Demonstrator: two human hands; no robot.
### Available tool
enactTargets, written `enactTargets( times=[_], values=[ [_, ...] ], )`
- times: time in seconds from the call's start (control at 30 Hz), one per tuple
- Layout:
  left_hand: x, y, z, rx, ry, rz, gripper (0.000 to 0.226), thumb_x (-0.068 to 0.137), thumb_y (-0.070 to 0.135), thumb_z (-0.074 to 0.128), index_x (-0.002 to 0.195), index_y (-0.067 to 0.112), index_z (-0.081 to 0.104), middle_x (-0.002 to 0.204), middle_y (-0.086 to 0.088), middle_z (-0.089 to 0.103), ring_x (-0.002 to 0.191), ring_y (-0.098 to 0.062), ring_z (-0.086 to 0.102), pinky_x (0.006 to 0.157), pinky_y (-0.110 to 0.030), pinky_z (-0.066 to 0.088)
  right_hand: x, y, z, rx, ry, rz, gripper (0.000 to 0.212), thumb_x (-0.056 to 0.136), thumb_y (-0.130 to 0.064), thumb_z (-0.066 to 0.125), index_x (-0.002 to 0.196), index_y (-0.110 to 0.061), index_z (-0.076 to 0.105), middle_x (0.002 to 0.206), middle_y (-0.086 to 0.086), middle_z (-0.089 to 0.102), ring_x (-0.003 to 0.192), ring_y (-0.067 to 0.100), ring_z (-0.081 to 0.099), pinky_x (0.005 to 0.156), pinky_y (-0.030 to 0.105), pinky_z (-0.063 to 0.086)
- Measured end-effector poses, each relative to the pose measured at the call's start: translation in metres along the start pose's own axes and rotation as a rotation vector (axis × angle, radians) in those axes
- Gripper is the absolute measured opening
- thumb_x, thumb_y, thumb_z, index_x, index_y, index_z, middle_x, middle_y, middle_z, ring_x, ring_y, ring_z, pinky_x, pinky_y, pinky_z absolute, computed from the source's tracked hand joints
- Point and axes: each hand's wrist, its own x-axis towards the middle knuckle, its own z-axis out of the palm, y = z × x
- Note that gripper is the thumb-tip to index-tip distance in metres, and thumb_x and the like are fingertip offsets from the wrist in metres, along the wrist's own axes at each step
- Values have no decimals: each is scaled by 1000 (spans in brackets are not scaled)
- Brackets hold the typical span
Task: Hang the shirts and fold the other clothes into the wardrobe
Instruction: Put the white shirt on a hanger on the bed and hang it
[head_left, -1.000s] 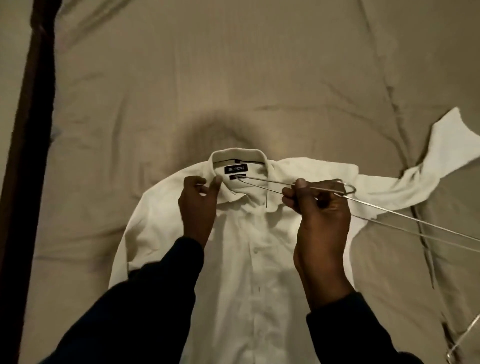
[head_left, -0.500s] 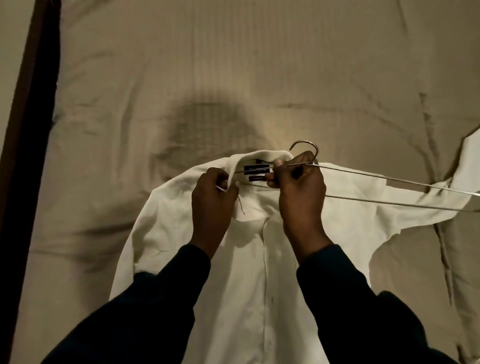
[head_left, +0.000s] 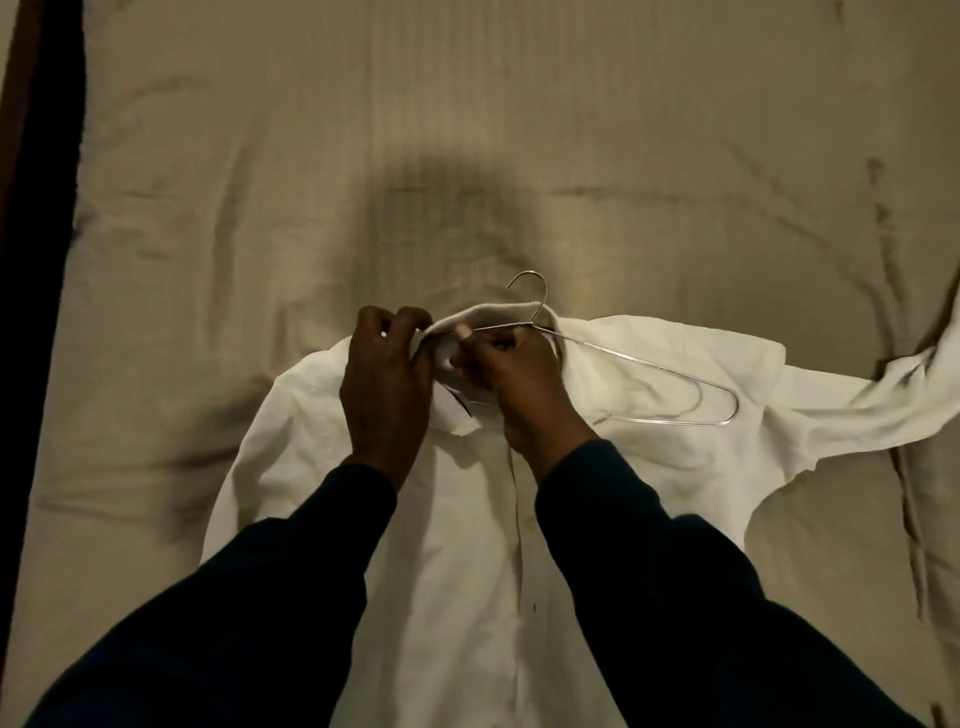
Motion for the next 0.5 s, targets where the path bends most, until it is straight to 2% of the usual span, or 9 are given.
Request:
enactTargets(
  times=[0.07, 0.1, 0.13, 0.2, 0.23, 0.3, 0.33, 0.4, 0.5],
  values=[
    [3, 1, 5, 25, -1, -34, 16, 92, 15, 60, 107, 21, 63, 109, -4, 51, 97, -25, 57, 70, -45, 50, -13, 5, -22, -47, 43, -8, 14, 91, -11, 69, 90, 3, 64, 76, 10, 67, 62, 18, 66, 59, 30, 55],
    [3, 5, 8, 43, 11, -43, 19, 90, 13, 61, 109, 19, 63, 110, -6, 51, 99, -27, 55, 74, -45, 49, -20, 9, -38, -62, 128, -55, 11, 92, -12, 68, 90, -2, 63, 77, 11, 67, 60, 19, 65, 56, 31, 55],
    [2, 9, 11, 83, 43, -41, 24, 88, 12, 62, 111, 17, 62, 112, -9, 52, 101, -28, 52, 79, -45, 47, -28, 14, -55, -106, 267, -139, 9, 92, -14, 68, 88, -9, 61, 78, 10, 66, 59, 20, 66, 56, 33, 55],
    [-5, 25, 16, 180, 130, 7, 32, 85, 11, 64, 116, 12, 60, 114, -14, 52, 102, -30, 47, 85, -39, 40, -41, 22, -92, -247, 601, -315, 13, 90, -20, 65, 85, -23, 54, 78, 4, 63, 68, 28, 68, 65, 41, 56],
    [-10, 32, 18, 180, 150, 49, 32, 85, 13, 65, 117, 10, 59, 113, -14, 53, 102, -30, 47, 86, -37, 38, -45, 25, -110, -295, 739, -346, 14, 89, -21, 64, 88, -24, 51, 80, 2, 62, 75, 31, 66, 71, 41, 52],
    [-20, 47, 28, 53, 110, 110, 27, 88, 11, 65, 114, 9, 58, 108, -7, 56, 99, -25, 53, 87, -32, 41, -44, 31, -142, -336, 930, -255, 19, 90, -21, 68, 100, -15, 53, 94, 9, 63, 91, 35, 62, 78, 31, 43],
    [-25, 52, 34, -44, 65, 100, 24, 89, 10, 64, 112, 9, 59, 105, -1, 56, 96, -22, 56, 86, -29, 45, -40, 36, -155, -357, 970, -170, 26, 90, -23, 69, 107, -7, 57, 103, 16, 63, 98, 36, 59, 82, 29, 41],
    [-31, 60, 43, -171, -18, 31, 18, 92, 12, 63, 110, 13, 61, 101, 7, 59, 91, -18, 59, 81, -37, 52, -33, 40, -168, -471, 938, -121, 33, 92, -24, 69, 112, 1, 62, 107, 23, 64, 103, 38, 59, 87, 34, 42],
    [-33, 69, 51, -293, -106, -82, 14, 95, 20, 63, 109, 20, 63, 94, 6, 64, 84, -14, 62, 75, -45, 55, -33, 28, -167, -424, 747, -290, 13, 98, -19, 61, 99, -9, 69, 83, 8, 69, 78, 22, 65, 77, 35, 51]
  ],
)
